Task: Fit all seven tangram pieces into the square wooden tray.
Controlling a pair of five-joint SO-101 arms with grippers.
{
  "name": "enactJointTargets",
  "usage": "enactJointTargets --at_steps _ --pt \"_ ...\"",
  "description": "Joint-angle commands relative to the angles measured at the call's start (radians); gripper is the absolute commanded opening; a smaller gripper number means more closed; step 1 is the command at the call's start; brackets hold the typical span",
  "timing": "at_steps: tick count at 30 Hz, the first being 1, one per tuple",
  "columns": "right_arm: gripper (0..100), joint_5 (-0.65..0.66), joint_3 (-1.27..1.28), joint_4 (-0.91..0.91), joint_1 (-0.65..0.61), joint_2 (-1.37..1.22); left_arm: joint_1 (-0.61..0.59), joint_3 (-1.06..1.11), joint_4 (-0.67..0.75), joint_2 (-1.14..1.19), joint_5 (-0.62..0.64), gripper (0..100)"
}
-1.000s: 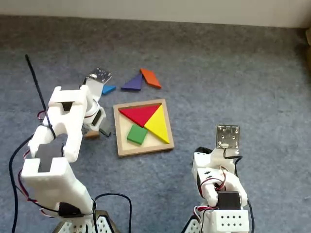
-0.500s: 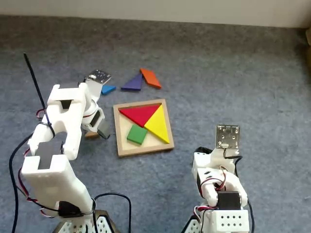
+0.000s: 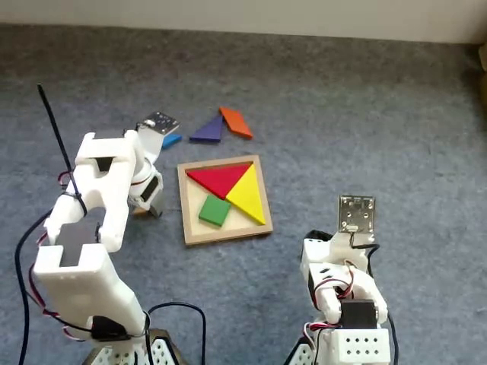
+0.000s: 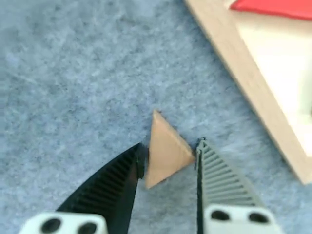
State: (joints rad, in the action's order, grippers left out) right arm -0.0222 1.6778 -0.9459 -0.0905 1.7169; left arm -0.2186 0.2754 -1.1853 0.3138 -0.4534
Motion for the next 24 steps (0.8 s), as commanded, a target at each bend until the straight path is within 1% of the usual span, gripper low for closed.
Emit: enactJointTargets --at_steps 1,6,9,14,17,21,24 --pt "3.3 -0.005 0.114 -0.001 0.013 0.012 0.035 -0.015 -0.005 -0.013 0.002 14" --pt "3.3 -0.005 0.114 -0.001 0.013 0.012 0.079 -0.024 -0.009 -0.016 0.094 11" --pt "3.3 -0.005 0.114 -0.001 0.013 0.012 0.11 -0.021 -0.051 -0.058 0.166 10" --pt "3.3 -0.005 0.114 -0.001 0.013 0.012 0.171 -0.018 -0.126 -0.217 0.371 9" --pt "3.3 -0.005 0.114 -0.001 0.013 0.012 0.232 -0.016 -0.161 -0.288 0.503 9" --pt "3.3 -0.005 0.114 -0.001 0.013 0.012 0.325 -0.018 -0.158 -0.294 0.664 9" --pt "3.3 -0.005 0.114 -0.001 0.013 0.012 0.372 -0.025 -0.155 -0.255 0.752 9"
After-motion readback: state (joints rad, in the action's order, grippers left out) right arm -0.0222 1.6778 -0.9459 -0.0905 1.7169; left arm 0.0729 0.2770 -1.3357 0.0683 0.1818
